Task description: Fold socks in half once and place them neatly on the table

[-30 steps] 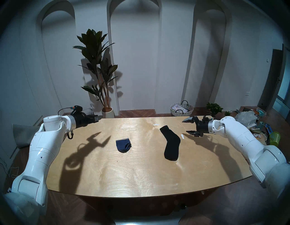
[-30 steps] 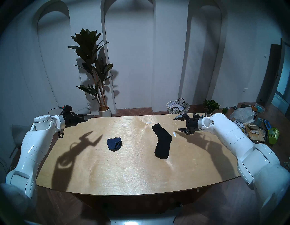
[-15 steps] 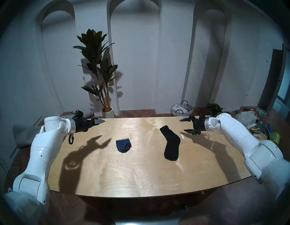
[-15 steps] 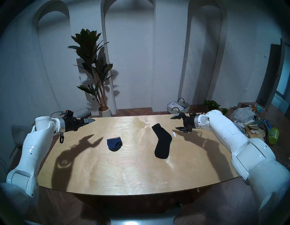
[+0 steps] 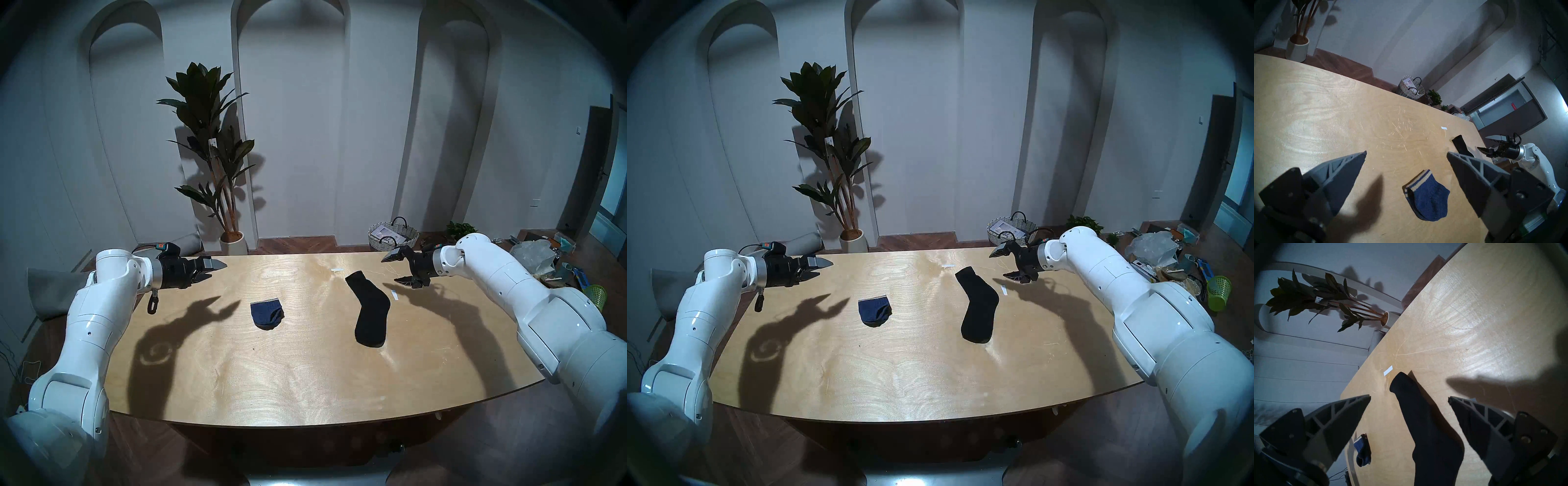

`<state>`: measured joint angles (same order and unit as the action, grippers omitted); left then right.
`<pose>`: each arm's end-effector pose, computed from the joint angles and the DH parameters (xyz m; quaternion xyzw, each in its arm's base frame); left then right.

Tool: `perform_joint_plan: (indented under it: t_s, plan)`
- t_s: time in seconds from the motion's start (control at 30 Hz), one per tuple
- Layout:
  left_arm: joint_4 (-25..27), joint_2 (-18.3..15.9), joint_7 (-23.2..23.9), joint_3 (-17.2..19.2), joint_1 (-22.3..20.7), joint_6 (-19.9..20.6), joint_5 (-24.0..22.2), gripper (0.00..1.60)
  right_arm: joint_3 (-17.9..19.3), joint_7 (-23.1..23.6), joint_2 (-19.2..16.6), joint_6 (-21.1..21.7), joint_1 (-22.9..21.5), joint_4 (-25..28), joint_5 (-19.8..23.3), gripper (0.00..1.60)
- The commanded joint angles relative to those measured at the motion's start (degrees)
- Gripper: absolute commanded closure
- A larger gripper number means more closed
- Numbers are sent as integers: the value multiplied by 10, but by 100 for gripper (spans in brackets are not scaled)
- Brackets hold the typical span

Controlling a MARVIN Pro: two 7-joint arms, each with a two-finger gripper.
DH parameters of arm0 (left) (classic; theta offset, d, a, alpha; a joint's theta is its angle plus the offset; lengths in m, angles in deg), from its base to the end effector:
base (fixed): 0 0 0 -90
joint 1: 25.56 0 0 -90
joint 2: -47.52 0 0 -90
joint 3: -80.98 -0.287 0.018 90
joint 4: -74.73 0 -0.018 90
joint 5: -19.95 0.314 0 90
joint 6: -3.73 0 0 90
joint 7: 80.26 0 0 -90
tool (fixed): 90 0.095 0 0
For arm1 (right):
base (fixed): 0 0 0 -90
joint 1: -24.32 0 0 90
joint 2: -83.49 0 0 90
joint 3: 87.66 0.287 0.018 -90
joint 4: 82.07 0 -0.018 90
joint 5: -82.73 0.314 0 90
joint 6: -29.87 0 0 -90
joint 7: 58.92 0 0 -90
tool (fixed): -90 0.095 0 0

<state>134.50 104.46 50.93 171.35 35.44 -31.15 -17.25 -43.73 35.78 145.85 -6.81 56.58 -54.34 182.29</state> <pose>0.4932 0.1969 -0.2470 0.8613 0.0280 0.3640 0.3534 0.5773 -0.1168 -0.2692 -0.8744 0.2093 -0.2163 0.3806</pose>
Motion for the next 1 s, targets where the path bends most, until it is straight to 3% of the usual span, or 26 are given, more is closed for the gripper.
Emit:
perform_joint_plan:
  t_s: [0.0,0.4,0.57,0.97]
  plan:
    - [16,4,-6,0,-17,-1,-5,0,1,1,35,-4,-36,-12,-2,0]
    - [28,9,-36,10,-14,-1,-15,0,-8,-10,45,-7,-63,-50,-30,0]
    - [41,9,-42,-3,-1,-1,-14,0,-9,-8,47,-1,-76,-61,-39,0]
    - [55,15,-65,-31,18,-1,-14,0,-13,10,67,-11,-47,-93,-53,0]
